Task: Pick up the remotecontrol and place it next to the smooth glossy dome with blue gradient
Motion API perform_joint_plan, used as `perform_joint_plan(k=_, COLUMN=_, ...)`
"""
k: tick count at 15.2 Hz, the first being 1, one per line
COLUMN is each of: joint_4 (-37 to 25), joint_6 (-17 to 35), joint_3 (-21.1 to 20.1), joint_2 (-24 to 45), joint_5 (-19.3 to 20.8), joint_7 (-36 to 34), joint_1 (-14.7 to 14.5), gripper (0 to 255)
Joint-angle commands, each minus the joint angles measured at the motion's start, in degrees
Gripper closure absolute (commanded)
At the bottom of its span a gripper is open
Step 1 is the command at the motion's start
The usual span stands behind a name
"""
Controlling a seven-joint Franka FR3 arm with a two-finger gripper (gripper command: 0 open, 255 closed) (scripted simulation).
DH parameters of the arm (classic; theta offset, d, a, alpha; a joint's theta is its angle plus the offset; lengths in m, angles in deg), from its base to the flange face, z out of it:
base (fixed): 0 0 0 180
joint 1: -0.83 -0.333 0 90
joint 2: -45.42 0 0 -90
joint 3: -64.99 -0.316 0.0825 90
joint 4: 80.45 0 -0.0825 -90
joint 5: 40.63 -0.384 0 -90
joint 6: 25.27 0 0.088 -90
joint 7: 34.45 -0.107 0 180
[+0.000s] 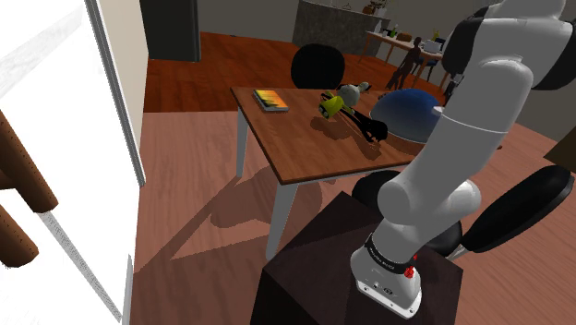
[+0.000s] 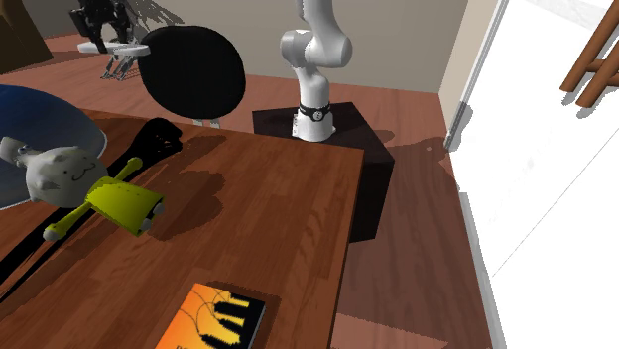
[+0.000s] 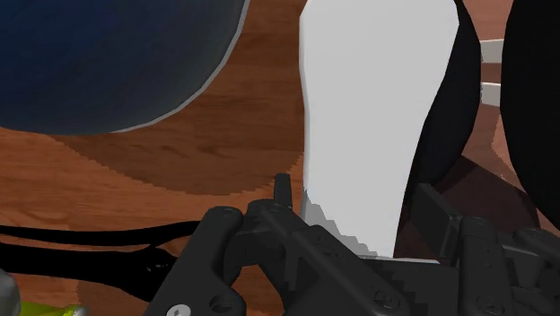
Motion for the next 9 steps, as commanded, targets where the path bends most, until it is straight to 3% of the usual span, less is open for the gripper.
perform_joint_plan(k=1, joint_4=1.66, joint_6=1.60, joint_3=-0.05, joint_2=-0.17, joint_5=0.11, joint_7=-0.03, joint_1=-0.18, gripper=255)
perform_joint_plan(k=9, joint_4=7.35, joint_6=7.60, joint_3=-0.30, joint_2=0.42, joint_5=-0.58, joint_7=0.52, joint_1=-0.28, gripper=255)
